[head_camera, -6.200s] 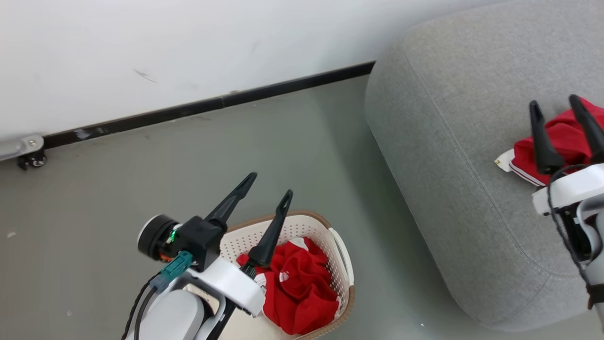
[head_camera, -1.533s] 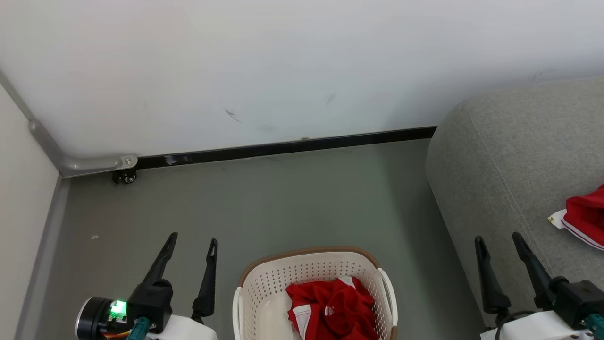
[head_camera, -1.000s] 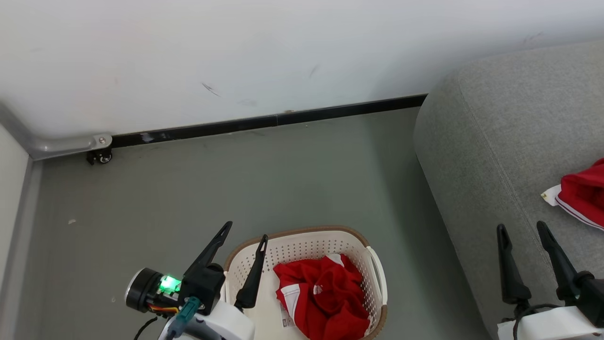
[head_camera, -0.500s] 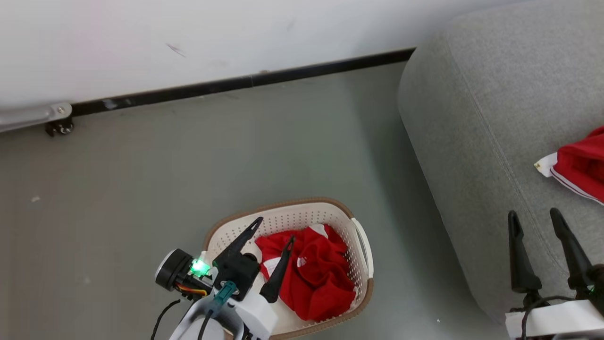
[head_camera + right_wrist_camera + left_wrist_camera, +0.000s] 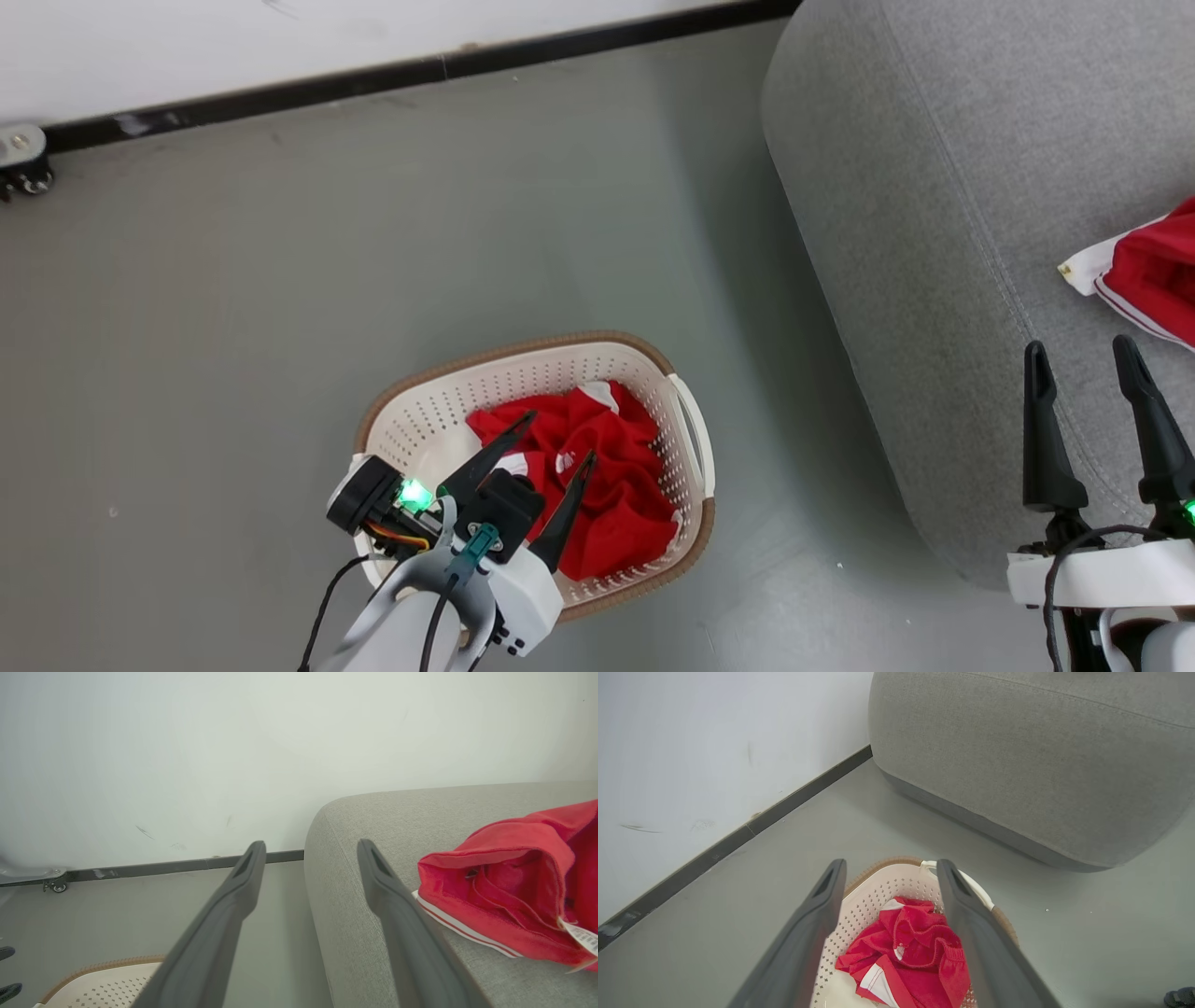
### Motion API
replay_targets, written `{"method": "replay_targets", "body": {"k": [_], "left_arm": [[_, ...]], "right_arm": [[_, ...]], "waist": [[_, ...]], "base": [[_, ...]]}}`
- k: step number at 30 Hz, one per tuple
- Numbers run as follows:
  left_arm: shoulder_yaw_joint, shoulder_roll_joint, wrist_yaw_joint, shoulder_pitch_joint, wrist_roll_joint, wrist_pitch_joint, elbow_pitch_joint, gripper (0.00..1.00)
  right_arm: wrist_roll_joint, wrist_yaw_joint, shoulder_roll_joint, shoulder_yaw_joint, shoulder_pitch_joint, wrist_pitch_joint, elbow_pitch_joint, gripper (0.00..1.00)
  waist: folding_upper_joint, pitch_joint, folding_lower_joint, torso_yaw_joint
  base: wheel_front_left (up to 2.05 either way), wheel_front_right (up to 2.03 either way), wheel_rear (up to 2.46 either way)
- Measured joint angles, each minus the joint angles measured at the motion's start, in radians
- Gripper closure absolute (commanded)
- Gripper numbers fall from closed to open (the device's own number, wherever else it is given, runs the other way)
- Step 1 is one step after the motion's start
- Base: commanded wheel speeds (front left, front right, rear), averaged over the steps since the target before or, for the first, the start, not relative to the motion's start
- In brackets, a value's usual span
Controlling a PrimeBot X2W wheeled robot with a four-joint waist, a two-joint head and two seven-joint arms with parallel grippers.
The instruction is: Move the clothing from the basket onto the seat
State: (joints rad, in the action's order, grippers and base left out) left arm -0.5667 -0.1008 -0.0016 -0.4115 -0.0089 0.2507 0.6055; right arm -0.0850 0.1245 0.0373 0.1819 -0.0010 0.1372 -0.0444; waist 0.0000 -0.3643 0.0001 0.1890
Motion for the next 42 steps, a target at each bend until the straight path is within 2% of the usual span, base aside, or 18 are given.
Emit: {"method": "replay_targets", "body": {"k": [24,42], "left_arm": [[-0.064,-0.022,-0.051,-0.159,0.086,0.000,0.185,0.00],[-0.093,-0.014,-0.052,-0.216,0.118,0.000,0.298,0.00]], "right_arm": [[-0.040,0.000,0.000,-0.019,-0.134,0.050,0.011,0.00],[-0.067,0.000,0.000,-0.043,-0.224,0.081,0.044,0.00]], "waist": [[0.0000,-0.188,0.0000,0.073],[0.0000,-0.308,0.0000,0.120]], "base": [[0.00,0.00,0.00],[0.00,0.00,0.00]]}}
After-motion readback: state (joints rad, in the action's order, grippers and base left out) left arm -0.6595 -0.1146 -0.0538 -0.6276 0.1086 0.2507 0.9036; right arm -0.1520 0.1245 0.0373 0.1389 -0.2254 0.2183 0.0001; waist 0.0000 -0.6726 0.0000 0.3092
